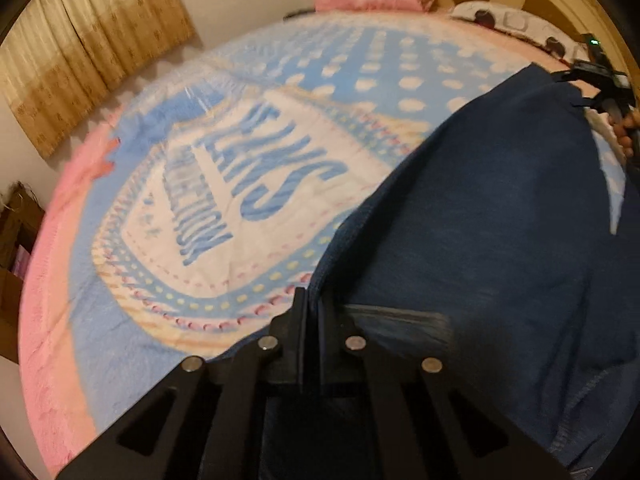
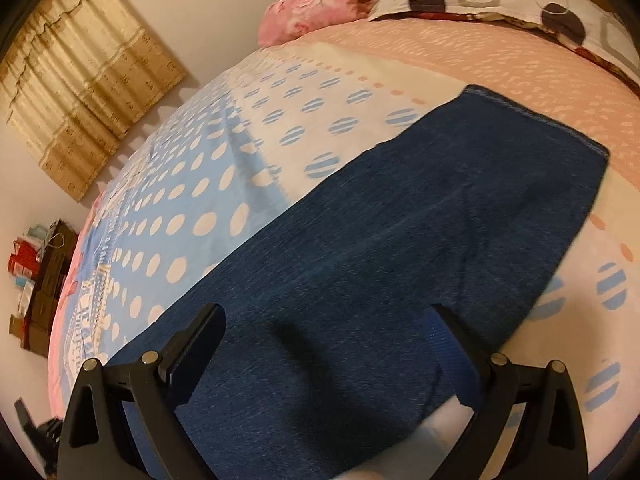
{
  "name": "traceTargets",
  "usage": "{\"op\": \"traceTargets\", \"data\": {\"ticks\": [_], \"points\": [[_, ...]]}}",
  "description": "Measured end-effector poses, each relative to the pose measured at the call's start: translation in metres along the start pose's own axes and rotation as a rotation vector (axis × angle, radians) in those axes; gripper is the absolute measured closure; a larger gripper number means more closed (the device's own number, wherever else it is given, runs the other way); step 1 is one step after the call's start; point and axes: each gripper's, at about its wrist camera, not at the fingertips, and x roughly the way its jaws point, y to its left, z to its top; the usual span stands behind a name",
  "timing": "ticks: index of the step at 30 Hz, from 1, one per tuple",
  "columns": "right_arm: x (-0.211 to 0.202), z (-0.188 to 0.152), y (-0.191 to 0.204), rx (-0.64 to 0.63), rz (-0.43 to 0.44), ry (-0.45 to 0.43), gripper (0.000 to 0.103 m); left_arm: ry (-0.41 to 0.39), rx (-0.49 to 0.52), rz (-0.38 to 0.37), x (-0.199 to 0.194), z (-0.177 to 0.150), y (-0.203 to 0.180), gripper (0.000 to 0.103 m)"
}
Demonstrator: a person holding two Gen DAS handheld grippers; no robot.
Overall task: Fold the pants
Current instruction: 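Reach the right tool to the leg hems and grasp them while left holds waistband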
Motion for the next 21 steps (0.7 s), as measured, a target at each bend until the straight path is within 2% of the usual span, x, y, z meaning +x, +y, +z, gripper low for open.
{"op": "traceTargets", "data": {"ticks": [4, 7, 10, 13, 16, 21], "points": [[-0.008, 0.001, -0.008, 0.009, -0.005, -0.016, 0.003, -0.091, -0.05, 0.007, -0.041, -0.013, -0.012, 0.099], [-0.009, 0.004, -0.017, 0.051, 0.017, -0.013, 0.003, -0.119, -0.074, -0.002, -0.06, -0.024, -0.027, 0.099], [-0.01, 0.013, -0.038, 0.182, 0.078, -0.017, 0.003, -0.163, -0.069, -0.009, -0.079, -0.038, -0.048, 0.099], [-0.014, 0.029, -0.062, 0.3, 0.103, -0.044, 0.003, -0.202, -0.096, -0.054, -0.092, -0.053, -0.06, 0.099], [-0.009, 0.049, -0.067, 0.299, 0.071, -0.034, 0.003, -0.224, -0.131, -0.075, -0.1, -0.064, -0.065, 0.099], [0.013, 0.066, -0.06, 0.296, 0.002, 0.018, 0.003, -0.258, -0.123, -0.078, -0.116, -0.076, -0.082, 0.099]]}}
